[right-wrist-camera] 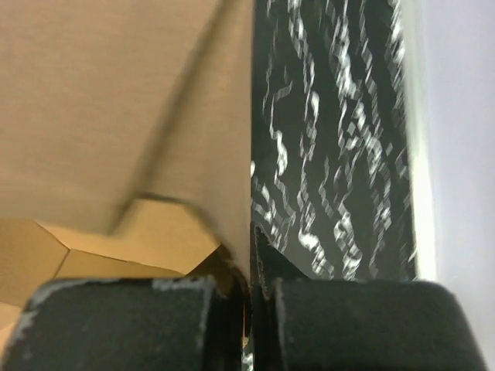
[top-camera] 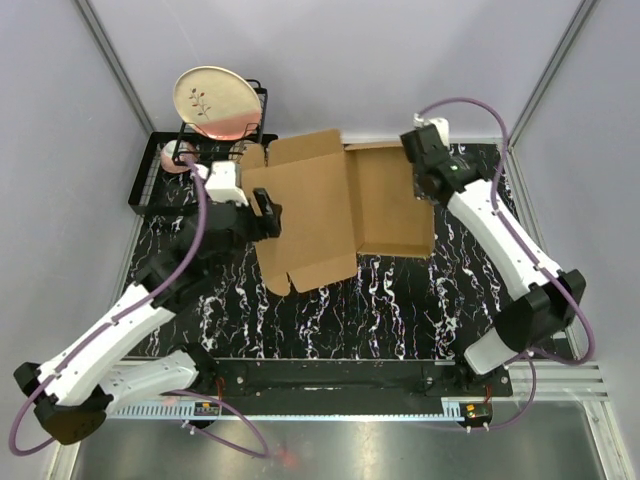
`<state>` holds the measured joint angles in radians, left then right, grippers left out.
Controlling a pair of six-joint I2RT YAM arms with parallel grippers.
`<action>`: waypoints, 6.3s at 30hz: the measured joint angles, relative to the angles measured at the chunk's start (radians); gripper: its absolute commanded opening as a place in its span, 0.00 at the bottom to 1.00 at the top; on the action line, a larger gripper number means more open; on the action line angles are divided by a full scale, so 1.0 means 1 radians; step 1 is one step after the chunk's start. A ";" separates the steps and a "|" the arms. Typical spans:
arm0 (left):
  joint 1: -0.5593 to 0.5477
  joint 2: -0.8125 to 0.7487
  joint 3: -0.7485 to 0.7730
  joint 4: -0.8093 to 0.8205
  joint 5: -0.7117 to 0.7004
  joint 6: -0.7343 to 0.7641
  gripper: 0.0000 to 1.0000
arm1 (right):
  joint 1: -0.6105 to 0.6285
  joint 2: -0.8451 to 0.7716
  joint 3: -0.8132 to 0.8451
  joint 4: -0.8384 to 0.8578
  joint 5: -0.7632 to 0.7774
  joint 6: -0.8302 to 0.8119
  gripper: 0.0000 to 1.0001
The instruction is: Fold the paper box
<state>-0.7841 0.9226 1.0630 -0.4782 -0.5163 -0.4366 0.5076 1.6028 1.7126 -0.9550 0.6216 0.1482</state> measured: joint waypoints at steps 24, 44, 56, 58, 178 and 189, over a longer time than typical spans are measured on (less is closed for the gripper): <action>0.000 -0.143 -0.084 0.342 0.157 0.020 0.76 | -0.233 -0.398 -0.789 0.242 -0.634 0.715 0.66; -0.395 -0.198 -0.321 0.122 -0.161 -0.271 0.76 | -0.233 -0.075 -0.659 0.539 -0.423 0.141 0.69; -0.432 -0.210 -0.379 0.045 -0.230 -0.389 0.76 | -0.216 -0.027 -0.756 0.712 -0.452 0.119 0.51; -0.432 -0.212 -0.390 0.042 -0.230 -0.401 0.76 | -0.211 -0.027 -0.784 0.720 -0.463 0.125 0.40; 0.348 0.248 -0.069 0.457 0.438 -0.068 0.78 | -0.526 -0.290 -0.790 1.041 -0.621 0.207 0.74; 0.364 0.238 -0.126 0.520 0.560 -0.069 0.78 | -0.624 -0.092 -0.819 1.312 -1.060 0.298 0.68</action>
<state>-0.4202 1.1603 0.9375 0.0418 0.0433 -0.5053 -0.1165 1.5105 0.8932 0.3565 -0.4381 0.4461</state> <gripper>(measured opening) 0.778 0.706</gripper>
